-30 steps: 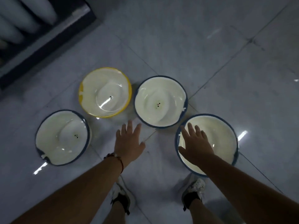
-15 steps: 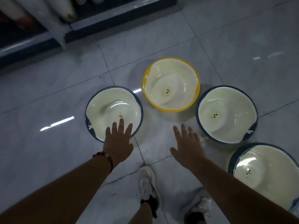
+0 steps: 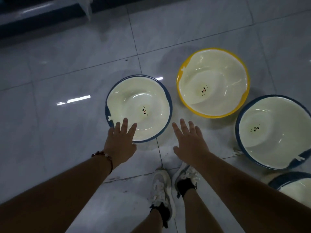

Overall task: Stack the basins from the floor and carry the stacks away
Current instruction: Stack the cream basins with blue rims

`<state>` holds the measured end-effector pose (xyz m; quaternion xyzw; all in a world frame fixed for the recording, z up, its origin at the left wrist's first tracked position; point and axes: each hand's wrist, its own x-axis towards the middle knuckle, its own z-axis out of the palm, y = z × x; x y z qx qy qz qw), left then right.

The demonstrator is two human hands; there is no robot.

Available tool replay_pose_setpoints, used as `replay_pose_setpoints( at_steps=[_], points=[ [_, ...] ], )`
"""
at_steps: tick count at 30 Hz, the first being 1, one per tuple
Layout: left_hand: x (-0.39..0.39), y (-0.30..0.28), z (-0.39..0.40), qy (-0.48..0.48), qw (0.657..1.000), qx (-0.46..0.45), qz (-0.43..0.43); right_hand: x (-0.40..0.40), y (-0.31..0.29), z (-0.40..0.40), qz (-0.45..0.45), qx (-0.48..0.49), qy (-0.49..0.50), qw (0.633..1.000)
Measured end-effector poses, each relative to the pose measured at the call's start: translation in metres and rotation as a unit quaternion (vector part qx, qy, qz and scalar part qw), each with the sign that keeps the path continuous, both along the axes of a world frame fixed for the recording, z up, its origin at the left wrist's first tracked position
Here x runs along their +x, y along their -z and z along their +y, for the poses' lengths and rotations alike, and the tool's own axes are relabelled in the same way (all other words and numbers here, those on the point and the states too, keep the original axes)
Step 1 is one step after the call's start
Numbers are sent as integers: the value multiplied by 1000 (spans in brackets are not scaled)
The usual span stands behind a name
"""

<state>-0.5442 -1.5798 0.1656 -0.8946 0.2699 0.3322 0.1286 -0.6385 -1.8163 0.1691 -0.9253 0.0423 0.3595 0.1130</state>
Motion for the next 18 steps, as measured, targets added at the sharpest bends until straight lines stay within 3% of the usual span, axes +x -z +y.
replay_pose_setpoints(
  at_steps=[6, 12, 15, 18],
  points=[
    [25, 29, 7, -63, 998, -10, 6, 32, 27, 3, 15, -4, -34, 999],
    [42, 89, 26, -134, 989, -30, 59, 65, 75, 31, 59, 2, 59, 997],
    [53, 122, 54, -131, 988, -2, 84, 84, 111, 50, 76, 41, 197, 977],
    [75, 152, 81, -152, 985, 18, 83, 98, 153, 59, 85, 117, 445, 884]
  ],
)
